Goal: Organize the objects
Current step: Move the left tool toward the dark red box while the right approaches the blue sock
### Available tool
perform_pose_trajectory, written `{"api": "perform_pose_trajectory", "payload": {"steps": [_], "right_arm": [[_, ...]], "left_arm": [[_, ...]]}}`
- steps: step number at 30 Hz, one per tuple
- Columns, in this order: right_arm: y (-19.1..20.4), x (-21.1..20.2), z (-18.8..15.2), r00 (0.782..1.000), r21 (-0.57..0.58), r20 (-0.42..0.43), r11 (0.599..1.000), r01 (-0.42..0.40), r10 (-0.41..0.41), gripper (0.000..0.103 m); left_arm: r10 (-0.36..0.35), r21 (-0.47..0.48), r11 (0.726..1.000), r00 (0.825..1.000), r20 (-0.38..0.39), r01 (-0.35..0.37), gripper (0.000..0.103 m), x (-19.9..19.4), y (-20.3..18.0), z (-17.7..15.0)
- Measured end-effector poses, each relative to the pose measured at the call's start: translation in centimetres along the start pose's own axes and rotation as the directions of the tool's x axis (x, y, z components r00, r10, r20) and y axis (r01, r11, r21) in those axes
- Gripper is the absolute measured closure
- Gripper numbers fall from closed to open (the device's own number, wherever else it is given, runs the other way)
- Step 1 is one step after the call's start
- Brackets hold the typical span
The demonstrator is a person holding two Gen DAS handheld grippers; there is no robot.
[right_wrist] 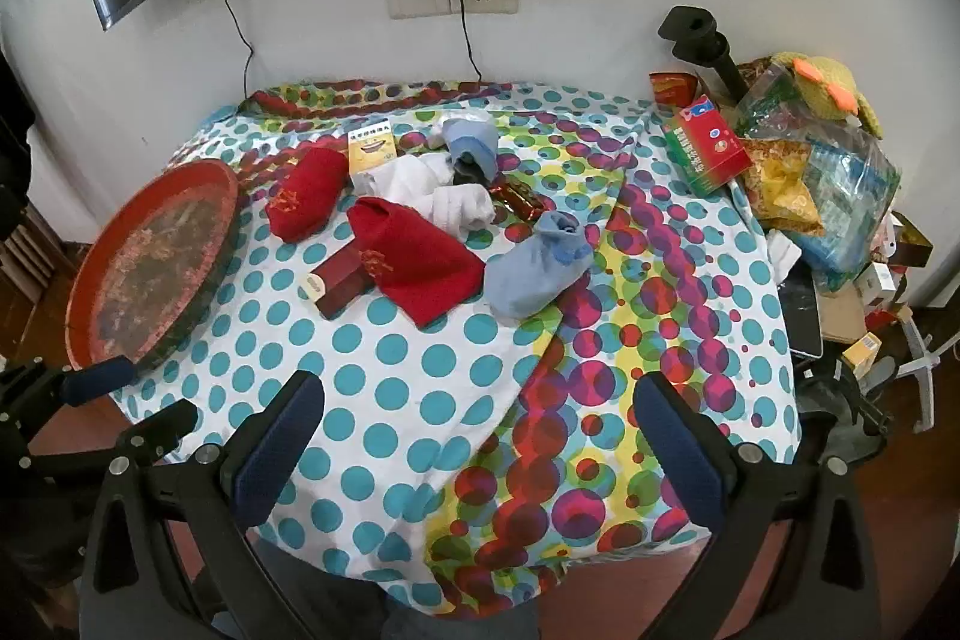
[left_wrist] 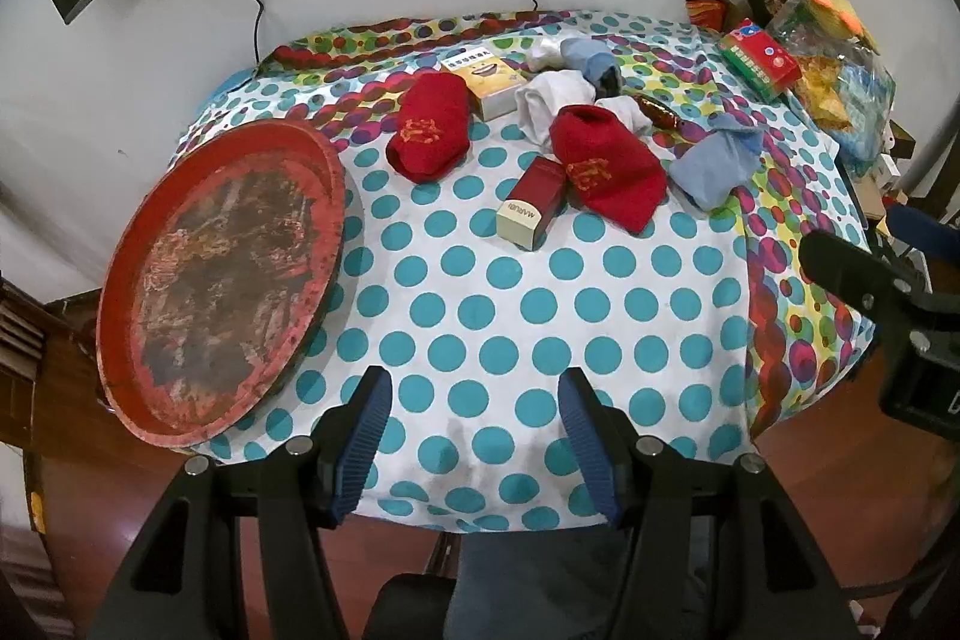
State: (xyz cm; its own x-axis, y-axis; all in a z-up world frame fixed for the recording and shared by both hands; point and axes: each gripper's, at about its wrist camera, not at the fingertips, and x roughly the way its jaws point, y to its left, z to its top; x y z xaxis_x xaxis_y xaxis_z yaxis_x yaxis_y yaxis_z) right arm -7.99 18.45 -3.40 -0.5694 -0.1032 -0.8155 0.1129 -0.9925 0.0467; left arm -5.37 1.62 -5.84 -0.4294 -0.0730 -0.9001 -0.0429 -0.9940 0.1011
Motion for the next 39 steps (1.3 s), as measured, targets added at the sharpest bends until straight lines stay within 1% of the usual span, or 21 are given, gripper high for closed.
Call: {"api": "perform_pose_trajectory", "payload": {"steps": [9,15,18,23,29,33,36,39], "right_arm": [[-0.5,0.6,0.6,0.999,0.001,-0.019,1.000,0.026,-0.026,0.000],[-1.0,2.1,0.8,0.998,0.008,-0.052,0.999,0.035,-0.034,0.000],[-1.2,2.7,1.0,0.998,0.019,-0.056,0.999,0.028,-0.027,0.000],[-1.1,4.1,1.3,0.996,0.020,-0.086,0.999,0.026,-0.025,0.000],[-1.2,5.2,1.6,0.994,0.016,-0.109,0.999,0.028,-0.026,0.000],[-1.6,5.6,1.7,0.993,0.019,-0.114,0.999,0.039,-0.037,0.000],[-1.8,5.8,1.9,0.993,0.018,-0.113,0.999,0.042,-0.040,0.000],[-1.9,5.9,2.3,0.995,0.005,-0.097,0.999,0.039,-0.038,0.000]], "left_arm": [[-0.019,-0.005,1.000,1.000,-0.015,0.019,0.044,1.0,0.0,0.6],[-0.021,0.002,1.000,0.999,-0.028,0.021,0.044,2.0,0.2,1.2],[-0.014,0.008,1.000,0.999,-0.041,0.014,0.044,2.8,0.4,1.4],[-0.014,0.006,1.000,0.998,-0.065,0.015,0.044,3.9,0.7,1.9],[-0.024,0.016,1.000,0.997,-0.078,0.025,0.044,4.7,0.4,2.1],[-0.030,0.016,0.999,0.995,-0.096,0.031,0.044,5.6,0.4,2.2],[-0.034,0.022,0.999,0.995,-0.092,0.036,0.044,5.9,0.4,2.5],[-0.022,0.029,0.999,0.997,-0.080,0.025,0.044,6.2,0.5,3.2]]}}
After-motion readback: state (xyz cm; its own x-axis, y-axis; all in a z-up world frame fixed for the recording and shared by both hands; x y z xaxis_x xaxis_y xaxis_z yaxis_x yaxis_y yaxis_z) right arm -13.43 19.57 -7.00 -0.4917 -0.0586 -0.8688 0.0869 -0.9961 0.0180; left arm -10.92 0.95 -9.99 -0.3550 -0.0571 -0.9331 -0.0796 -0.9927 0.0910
